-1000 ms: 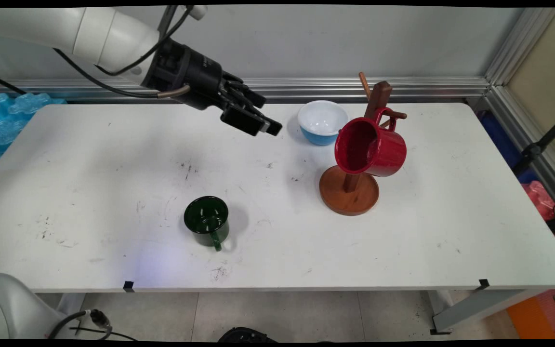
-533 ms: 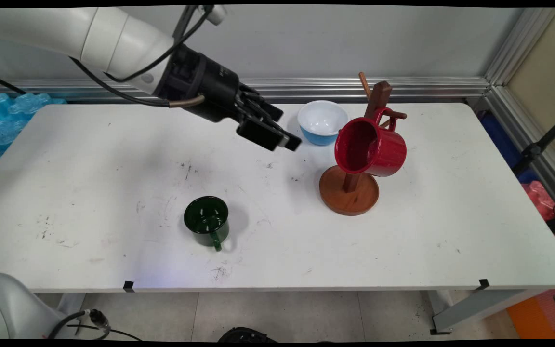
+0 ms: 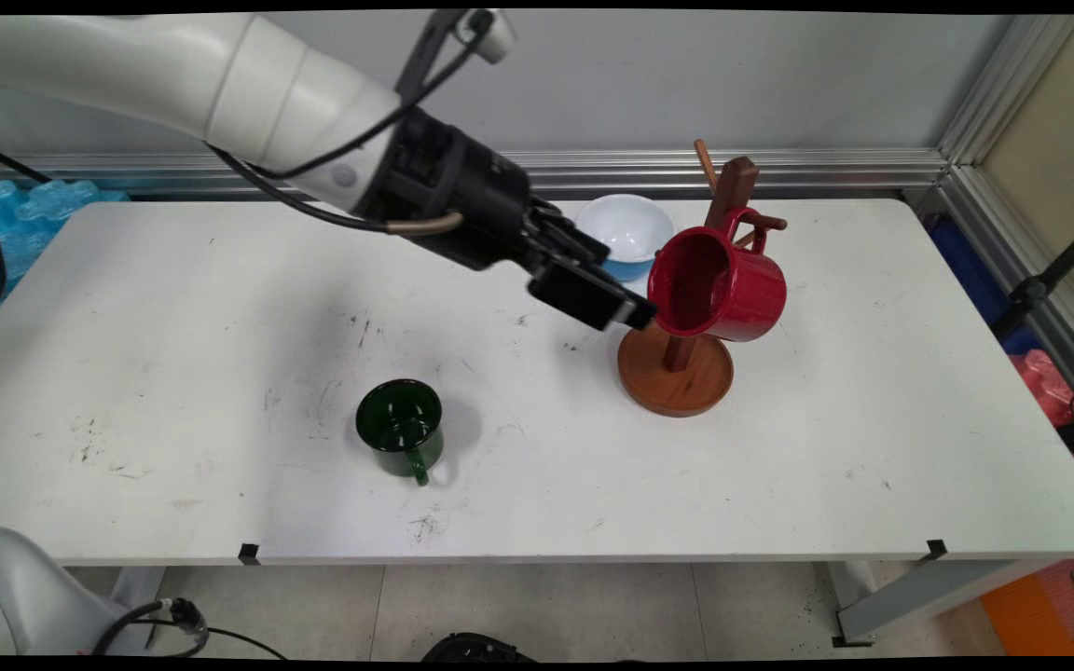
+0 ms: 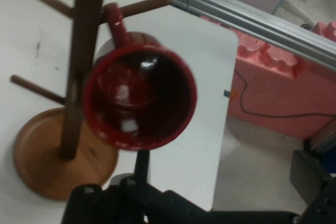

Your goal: Pick up the red mug from the rack

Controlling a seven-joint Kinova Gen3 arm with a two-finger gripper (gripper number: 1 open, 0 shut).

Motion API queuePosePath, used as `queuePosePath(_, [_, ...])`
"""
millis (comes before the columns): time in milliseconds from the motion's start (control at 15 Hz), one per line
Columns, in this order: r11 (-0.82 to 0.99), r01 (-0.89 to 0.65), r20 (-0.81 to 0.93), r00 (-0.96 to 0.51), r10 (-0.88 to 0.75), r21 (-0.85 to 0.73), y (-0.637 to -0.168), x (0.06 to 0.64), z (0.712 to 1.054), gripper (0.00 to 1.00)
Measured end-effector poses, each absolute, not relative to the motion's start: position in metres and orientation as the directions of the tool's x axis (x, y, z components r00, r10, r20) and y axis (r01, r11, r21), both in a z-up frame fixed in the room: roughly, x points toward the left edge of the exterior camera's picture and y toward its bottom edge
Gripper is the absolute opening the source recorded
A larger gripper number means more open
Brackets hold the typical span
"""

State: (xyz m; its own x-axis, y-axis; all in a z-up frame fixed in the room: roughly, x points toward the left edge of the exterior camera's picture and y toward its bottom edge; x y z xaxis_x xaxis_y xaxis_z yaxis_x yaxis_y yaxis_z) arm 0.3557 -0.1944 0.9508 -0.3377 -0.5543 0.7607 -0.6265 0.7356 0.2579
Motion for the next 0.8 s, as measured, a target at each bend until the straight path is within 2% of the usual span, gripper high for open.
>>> queuePosePath(800, [0.686, -0.657, 0.745, -0.279, -0.606, 0.312, -0.217, 0.283, 0.939, 1.00])
